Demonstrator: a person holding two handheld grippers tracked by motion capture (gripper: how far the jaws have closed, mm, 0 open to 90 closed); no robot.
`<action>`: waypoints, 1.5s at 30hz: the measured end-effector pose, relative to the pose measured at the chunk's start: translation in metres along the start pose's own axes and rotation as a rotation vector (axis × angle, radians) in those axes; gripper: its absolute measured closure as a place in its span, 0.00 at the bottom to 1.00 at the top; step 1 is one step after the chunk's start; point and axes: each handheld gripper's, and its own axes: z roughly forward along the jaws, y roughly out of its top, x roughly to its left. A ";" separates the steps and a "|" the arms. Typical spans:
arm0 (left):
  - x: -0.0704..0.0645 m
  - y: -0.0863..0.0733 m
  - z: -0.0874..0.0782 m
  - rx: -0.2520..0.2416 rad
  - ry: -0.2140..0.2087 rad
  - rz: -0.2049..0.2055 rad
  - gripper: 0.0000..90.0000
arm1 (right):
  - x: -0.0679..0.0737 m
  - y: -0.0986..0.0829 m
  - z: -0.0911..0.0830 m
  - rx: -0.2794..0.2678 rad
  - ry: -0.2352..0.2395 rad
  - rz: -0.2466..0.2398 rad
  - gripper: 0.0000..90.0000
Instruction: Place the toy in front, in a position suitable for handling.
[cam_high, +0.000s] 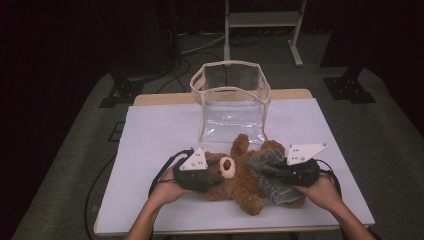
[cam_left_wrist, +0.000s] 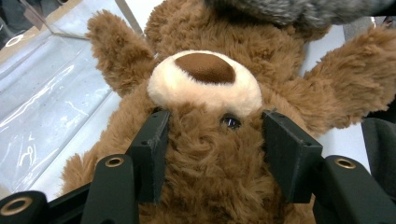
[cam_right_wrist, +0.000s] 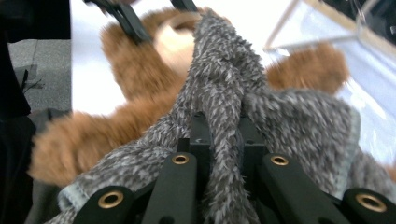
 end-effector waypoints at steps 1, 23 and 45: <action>0.000 0.000 0.000 -0.002 -0.002 0.001 0.48 | 0.004 0.006 0.001 -0.007 0.010 -0.015 0.89; 0.002 -0.002 -0.001 -0.003 0.003 -0.001 0.48 | 0.050 0.011 0.030 0.102 0.062 -0.118 0.89; 0.003 -0.006 -0.004 -0.009 0.000 -0.014 0.48 | 0.068 -0.006 0.025 0.131 0.079 -0.123 0.89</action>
